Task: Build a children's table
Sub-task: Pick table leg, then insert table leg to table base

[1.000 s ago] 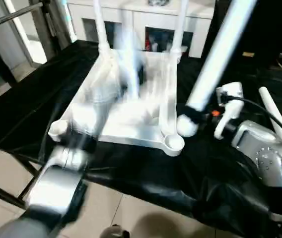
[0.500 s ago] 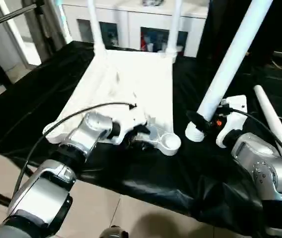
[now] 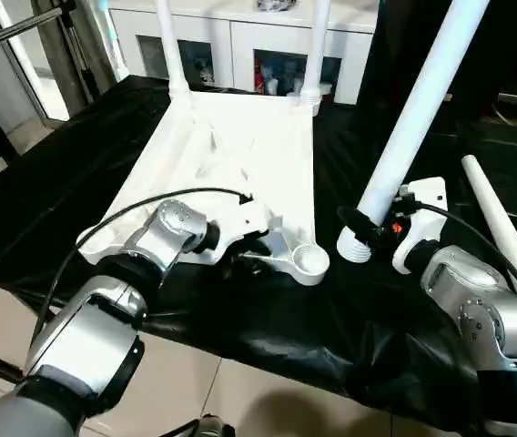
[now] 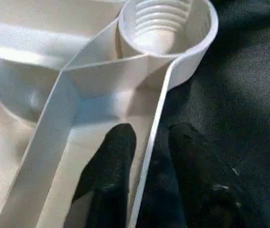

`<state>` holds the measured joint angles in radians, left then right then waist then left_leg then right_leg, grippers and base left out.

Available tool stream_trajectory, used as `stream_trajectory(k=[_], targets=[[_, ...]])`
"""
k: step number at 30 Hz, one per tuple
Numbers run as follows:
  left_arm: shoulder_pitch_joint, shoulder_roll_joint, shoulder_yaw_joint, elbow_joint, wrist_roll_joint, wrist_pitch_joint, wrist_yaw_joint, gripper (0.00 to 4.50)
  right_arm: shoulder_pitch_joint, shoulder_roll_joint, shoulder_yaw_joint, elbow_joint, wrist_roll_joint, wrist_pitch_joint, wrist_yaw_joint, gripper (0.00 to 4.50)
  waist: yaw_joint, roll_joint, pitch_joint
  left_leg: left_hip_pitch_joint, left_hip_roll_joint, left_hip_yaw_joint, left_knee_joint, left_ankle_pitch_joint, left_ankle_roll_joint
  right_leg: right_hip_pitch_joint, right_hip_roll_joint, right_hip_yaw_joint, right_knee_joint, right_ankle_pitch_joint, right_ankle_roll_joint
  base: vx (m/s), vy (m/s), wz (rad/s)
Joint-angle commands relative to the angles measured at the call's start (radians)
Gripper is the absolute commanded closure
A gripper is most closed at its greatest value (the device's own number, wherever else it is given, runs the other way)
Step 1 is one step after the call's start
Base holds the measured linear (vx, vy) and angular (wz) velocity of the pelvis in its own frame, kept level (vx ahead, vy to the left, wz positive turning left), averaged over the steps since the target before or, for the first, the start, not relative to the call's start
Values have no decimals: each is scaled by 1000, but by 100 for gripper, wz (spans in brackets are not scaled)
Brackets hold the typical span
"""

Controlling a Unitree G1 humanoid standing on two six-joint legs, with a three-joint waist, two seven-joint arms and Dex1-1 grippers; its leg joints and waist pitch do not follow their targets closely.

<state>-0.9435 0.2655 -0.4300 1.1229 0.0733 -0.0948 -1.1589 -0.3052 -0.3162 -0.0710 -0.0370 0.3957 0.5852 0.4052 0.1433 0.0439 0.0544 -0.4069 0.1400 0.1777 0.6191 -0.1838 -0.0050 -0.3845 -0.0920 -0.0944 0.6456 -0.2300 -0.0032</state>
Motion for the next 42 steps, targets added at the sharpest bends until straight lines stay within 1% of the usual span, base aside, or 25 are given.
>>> stream_trajectory(k=[1,5,7,10,12,14,15,18,19,20,23,24,25,28,29,30,31,32,33,34,35,37,39,41,42], targets=[[-30,2,9,31,23,-19,-13,323,6,-2,-3,-31,-2,-11,7,259,0,-13,-74,30,103,-44,-81,-140,31,48,-110,68,-74,33,-257,0,0,0],[-42,0,18,48,24,-18,-21,332,6,-2,-2,-33,-1,-10,8,259,-1,-12,-74,30,104,-44,-81,-138,35,48,-110,68,-70,54,-265,0,0,0],[-47,-4,23,57,23,-18,-29,370,8,-2,0,-34,-2,-10,9,259,0,-12,-75,30,103,-43,-79,-132,40,48,-112,68,-70,64,-270,0,0,0],[-53,-8,24,76,32,-27,-43,384,6,-3,1,-34,-4,-9,10,259,0,-13,-74,30,103,-43,-80,-134,41,49,-112,68,-72,53,-269,0,0,0],[-54,-9,23,80,36,-29,-46,413,6,-3,1,-34,-4,-9,11,259,1,-13,-75,30,104,-44,-80,-131,42,49,-112,67,-70,59,-270,0,0,0],[-56,-9,20,83,46,-30,-51,413,5,-3,0,-35,-4,-9,14,259,0,-13,-74,30,104,-44,-80,-130,45,49,-112,67,-71,63,-270,0,0,0],[-57,-9,18,78,54,-24,-61,428,4,-5,0,-36,-3,-8,18,259,-1,-13,-74,29,104,-44,-80,-127,48,50,-113,67,-71,68,-273,0,0,0],[-56,-16,30,60,36,8,-87,441,5,-8,3,-39,-1,-5,25,259,-2,-12,-74,28,104,-44,-79,-130,50,51,-114,67,-70,67,-278,0,0,0],[-49,-32,57,25,-2,69,-121,444,11,-16,10,-48,3,0,41,259,-3,-15,-72,29,105,-42,-81,-140,47,51,-115,68,-72,51,-280,0,0,0],[-48,-36,61,19,-8,84,-123,444,12,-17,12,-50,5,1,45,259,-1,-14,-73,31,105,-43,-80,-136,47,50,-115,67,-71,50,-283,0,0,0],[-37,-45,58,-9,-9,133,-124,449,16,-20,14,-55,8,4,53,259,0,-14,-73,28,106,-44,-79,-123,59,51,-114,68,-69,69,-287,0,0,0],[-15,-50,52,-49,-11,155,-125,449,18,-23,16,-59,10,6,60,259,-1,-16,-72,27,106,-44,-79,-124,64,52,-115,68,-69,68,-287,0,0,0],[7,-57,51,-86,-10,177,-116,450,19,-25,18,-62,12,9,65,259,0,-14,-72,28,107,-44,-79,-130,65,51,-116,68,-71,54,-288,0,0,0],[61,-75,53,-176,-6,234,-66,450,22,-32,29,-69,14,17,82,259,1,-13,-72,27,109,-43,-79,-130,64,51,-114,68,-72,41,-289,0,0,0],[76,-84,56,-196,-6,245,-40,450,24,-35,34,-71,15,20,89,259,1,-17,-71,27,109,-43,-80,-133,65,50,-113,68,-74,31,-287,0,0,0],[87,-89,59,-216,-5,258,-25,450,25,-37,36,-73,16,21,95,259,1,-14,-70,28,110,-43,-80,-143,63,50,-112,68,-74,24,-288,0,0,0],[121,-104,62,-256,8,240,30,450,28,-43,50,-71,2,18,101,259,1,-16,-69,28,107,-42,-81,-149,63,48,-110,68,-79,4,-282,0,0,0],[123,-104,62,-259,9,239,34,450,28,-44,51,-71,1,18,101,259,1,-16,-70,27,108,-43,-80,-151,60,51,-112,69,-78,0,-280,0,0,0],[136,-110,63,-272,14,231,59,450,28,-46,58,-67,-9,14,103,259,0,-18,-66,24,107,-43,-82,-161,58,50,-112,70,-84,-25,-271,0,0,0],[156,-122,65,-278,19,184,100,450,27,-45,65,-56,-21,6,102,259,1,-17,-68,25,106,-44,-81,-161,54,51,-112,69,-85,-42,-262,0,0,0],[165,-127,65,-278,24,171,122,450,25,-45,70,-49,-28,2,103,259,-1,-18,-67,24,105,-44,-82,-161,53,50,-110,70,-87,-48,-253,0,0,0],[178,-131,65,-288,27,170,137,450,24,-48,80,-45,-37,-2,105,259,-1,-17,-67,25,105,-44,-83,-166,48,49,-108,70,-88,-58,-242,0,0,0],[209,-128,68,-339,23,180,135,450,22,-50,86,-43,-42,-4,106,259,-3,-17,-66,24,107,-46,-86,-175,43,49,-110,70,-89,-76,-234,0,0,0],[223,-126,72,-356,13,177,127,450,18,-49,84,-37,-42,-6,106,259,-4,-15,-66,26,106,-45,-87,-181,38,46,-108,71,-90,-88,-231,0,0,0],[230,-126,77,-359,2,172,120,450,15,-48,85,-30,-43,-8,106,259,-4,-11,-66,26,105,-46,-87,-180,38,46,-107,71,-90,-86,-231,0,0,0]])
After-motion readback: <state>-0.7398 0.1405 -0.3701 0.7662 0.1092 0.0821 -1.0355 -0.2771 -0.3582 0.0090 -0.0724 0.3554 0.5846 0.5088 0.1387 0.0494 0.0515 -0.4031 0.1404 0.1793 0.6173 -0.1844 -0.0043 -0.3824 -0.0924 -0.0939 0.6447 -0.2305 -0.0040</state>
